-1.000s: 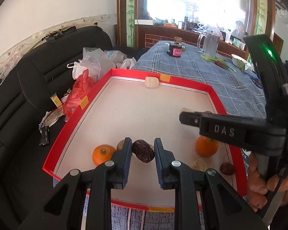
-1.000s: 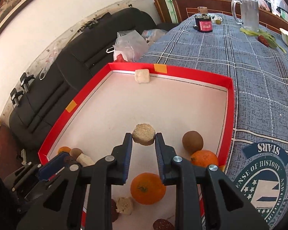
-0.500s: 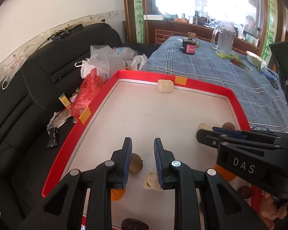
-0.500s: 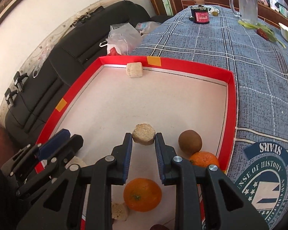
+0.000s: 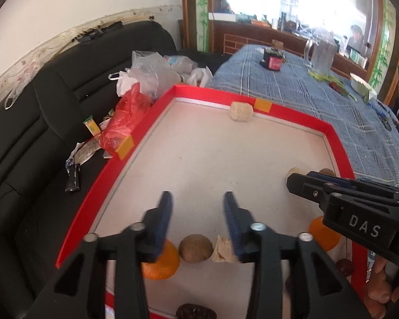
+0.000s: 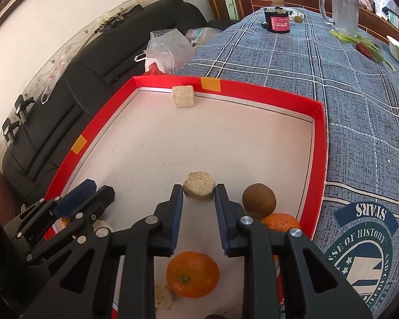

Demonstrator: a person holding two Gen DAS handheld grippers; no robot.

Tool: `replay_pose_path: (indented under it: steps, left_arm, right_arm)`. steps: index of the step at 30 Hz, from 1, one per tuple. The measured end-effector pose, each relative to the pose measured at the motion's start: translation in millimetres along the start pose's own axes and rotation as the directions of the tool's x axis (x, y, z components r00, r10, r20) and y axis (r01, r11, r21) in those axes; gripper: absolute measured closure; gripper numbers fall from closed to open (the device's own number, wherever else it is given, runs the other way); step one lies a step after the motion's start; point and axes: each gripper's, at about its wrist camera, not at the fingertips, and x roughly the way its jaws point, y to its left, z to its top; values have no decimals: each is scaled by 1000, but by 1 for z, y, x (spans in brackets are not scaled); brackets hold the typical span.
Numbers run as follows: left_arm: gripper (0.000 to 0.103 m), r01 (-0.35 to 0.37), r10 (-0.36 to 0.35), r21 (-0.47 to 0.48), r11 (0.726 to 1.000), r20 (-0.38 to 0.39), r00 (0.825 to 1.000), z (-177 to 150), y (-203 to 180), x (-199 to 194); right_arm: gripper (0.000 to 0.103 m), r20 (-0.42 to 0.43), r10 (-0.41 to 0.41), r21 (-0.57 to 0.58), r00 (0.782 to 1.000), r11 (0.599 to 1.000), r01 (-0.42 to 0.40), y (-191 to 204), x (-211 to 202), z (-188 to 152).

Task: Organize fruits

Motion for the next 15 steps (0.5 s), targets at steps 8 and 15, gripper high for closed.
replay_pose_path:
  steps: [8, 15]
  left_arm:
    - [35, -28, 29, -11, 1000, 110, 993, 0, -5, -38]
    - [21, -10, 1, 35, 999, 247, 969, 1, -28, -82]
  right_arm:
    - [64, 110, 38, -9, 993, 999, -38, -1, -34, -6]
    - [53, 203, 10, -11, 979, 1000, -8, -11, -71, -18]
